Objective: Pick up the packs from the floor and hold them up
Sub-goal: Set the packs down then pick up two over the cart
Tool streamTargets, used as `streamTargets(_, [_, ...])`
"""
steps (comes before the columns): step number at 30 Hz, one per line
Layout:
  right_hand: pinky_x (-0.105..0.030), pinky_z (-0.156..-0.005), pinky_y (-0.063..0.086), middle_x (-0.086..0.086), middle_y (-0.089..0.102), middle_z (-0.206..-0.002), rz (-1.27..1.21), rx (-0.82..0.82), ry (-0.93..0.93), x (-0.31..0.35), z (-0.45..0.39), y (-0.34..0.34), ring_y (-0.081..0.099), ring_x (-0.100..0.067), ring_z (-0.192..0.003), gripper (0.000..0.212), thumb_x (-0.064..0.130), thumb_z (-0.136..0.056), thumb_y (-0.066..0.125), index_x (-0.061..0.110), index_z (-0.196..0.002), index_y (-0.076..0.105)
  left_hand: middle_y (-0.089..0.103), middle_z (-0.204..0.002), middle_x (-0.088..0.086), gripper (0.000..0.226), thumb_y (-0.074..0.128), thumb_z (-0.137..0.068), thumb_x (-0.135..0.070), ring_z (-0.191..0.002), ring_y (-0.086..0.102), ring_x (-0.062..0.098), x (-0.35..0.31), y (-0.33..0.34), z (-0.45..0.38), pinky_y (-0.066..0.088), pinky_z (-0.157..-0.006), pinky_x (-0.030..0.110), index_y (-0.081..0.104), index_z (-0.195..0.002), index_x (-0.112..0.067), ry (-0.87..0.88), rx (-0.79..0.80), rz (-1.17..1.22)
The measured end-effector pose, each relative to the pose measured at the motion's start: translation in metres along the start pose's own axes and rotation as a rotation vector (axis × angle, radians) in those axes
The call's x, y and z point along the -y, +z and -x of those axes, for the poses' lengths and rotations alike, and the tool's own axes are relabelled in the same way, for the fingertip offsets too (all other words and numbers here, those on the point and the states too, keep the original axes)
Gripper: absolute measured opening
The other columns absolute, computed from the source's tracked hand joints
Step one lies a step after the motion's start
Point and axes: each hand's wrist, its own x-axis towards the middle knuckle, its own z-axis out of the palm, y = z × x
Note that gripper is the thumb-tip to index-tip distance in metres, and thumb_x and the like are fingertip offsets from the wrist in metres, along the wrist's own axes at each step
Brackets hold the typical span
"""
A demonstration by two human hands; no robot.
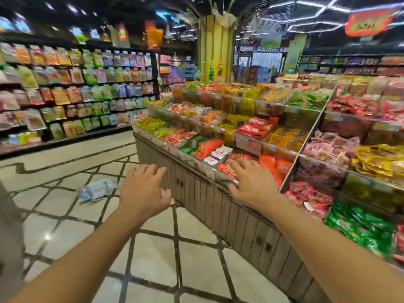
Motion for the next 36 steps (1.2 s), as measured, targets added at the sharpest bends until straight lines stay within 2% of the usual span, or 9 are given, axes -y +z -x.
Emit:
streamTargets(6, [-0.046, -0.099, 0.051, -0.006, 0.044, -0.154, -0.007, 0.011, -0.132, 0.091, -0.078, 0.016, 0.045, -0.032, -0.138, 0.071, 0.05, -0.096, 0.053, 0.028, -0.159, 0.029, 0.062, -0.139, 0.004, 0.063, 0.057, -0.086, -0.054, -0.132, 0.053, 0.026, 0.089, 0.02, -0.013, 0.039, -0.111, 0.047, 0.058, -0.142, -0.024, -0.115, 0.021, -0.041])
streamTargets(16, [-0.048, -0.105, 0.047, -0.007, 0.039, -0.159, -0.04, 0.007, -0.314, 0.195, -0.238, 0.074, 0.041, -0.034, -0.143, 0.074, 0.053, -0.097, 0.051, 0.029, -0.161, 0.022, 0.062, -0.14, 0.006, 0.069, 0.046, -0.084, -0.056, -0.134, 0.052, 0.029, 0.223, 0.079, -0.075, 0.038, -0.112, 0.049, 0.055, -0.144, -0.023, -0.273, 0.086, -0.125])
streamTargets(18, [-0.048, -0.104, 0.048, -0.007, 0.04, -0.158, -0.071, -0.006, -0.34, 0.211, -0.276, 0.085, 0.043, -0.034, -0.141, 0.074, 0.053, -0.097, 0.051, 0.029, -0.161, 0.024, 0.065, -0.135, 0.007, 0.069, 0.045, -0.082, -0.056, -0.129, 0.055, 0.03, 0.248, 0.092, -0.1, 0.04, -0.108, 0.05, 0.059, -0.14, -0.021, -0.299, 0.104, -0.146])
streamTargets(21, [-0.046, -0.103, 0.049, -0.007, 0.04, -0.158, -0.086, -0.011, -0.383, 0.236, -0.334, 0.098, 0.044, -0.033, -0.14, 0.074, 0.053, -0.097, 0.051, 0.029, -0.161, 0.023, 0.073, -0.114, 0.009, 0.07, 0.038, -0.076, -0.055, -0.11, 0.066, 0.033, 0.284, 0.11, -0.137, 0.048, -0.097, 0.05, 0.072, -0.122, -0.015, -0.346, 0.088, -0.158])
streamTargets(23, [-0.046, -0.104, 0.048, -0.006, 0.041, -0.158, -0.089, -0.028, -0.414, 0.251, -0.371, 0.106, 0.044, -0.033, -0.14, 0.073, 0.053, -0.098, 0.05, 0.028, -0.161, 0.024, 0.074, -0.108, 0.008, 0.068, 0.039, -0.075, -0.056, -0.105, 0.068, 0.034, 0.306, 0.122, -0.158, 0.049, -0.094, 0.05, 0.073, -0.117, -0.015, -0.378, 0.084, -0.17])
streamTargets(26, [-0.046, -0.103, 0.047, -0.006, 0.042, -0.157, -0.106, -0.018, -0.43, 0.274, -0.421, 0.117, 0.045, -0.033, -0.138, 0.073, 0.054, -0.097, 0.051, 0.028, -0.161, 0.025, 0.073, -0.115, 0.007, 0.064, 0.047, -0.079, -0.055, -0.112, 0.066, 0.031, 0.336, 0.137, -0.186, 0.047, -0.097, 0.049, 0.07, -0.125, -0.018, -0.413, 0.112, -0.201])
streamTargets(29, [-0.046, -0.101, 0.047, -0.006, 0.043, -0.154, -0.117, 0.008, -0.447, 0.299, -0.462, 0.134, 0.046, -0.033, -0.137, 0.072, 0.05, -0.096, 0.052, 0.028, -0.159, 0.027, 0.07, -0.124, 0.007, 0.07, 0.044, -0.079, -0.058, -0.119, 0.062, 0.031, 0.369, 0.153, -0.214, 0.044, -0.102, 0.05, 0.065, -0.133, -0.019, -0.437, 0.129, -0.231])
streamTargets(36, [-0.045, -0.096, 0.049, -0.004, 0.048, -0.15, -0.162, -0.009, -0.486, 0.366, -0.559, 0.175, 0.05, -0.032, -0.132, 0.068, 0.048, -0.094, 0.055, 0.026, -0.155, 0.035, 0.069, -0.124, 0.006, 0.07, 0.042, -0.08, -0.057, -0.118, 0.06, 0.03, 0.449, 0.209, -0.28, 0.042, -0.101, 0.049, 0.063, -0.134, -0.018, -0.462, 0.157, -0.271])
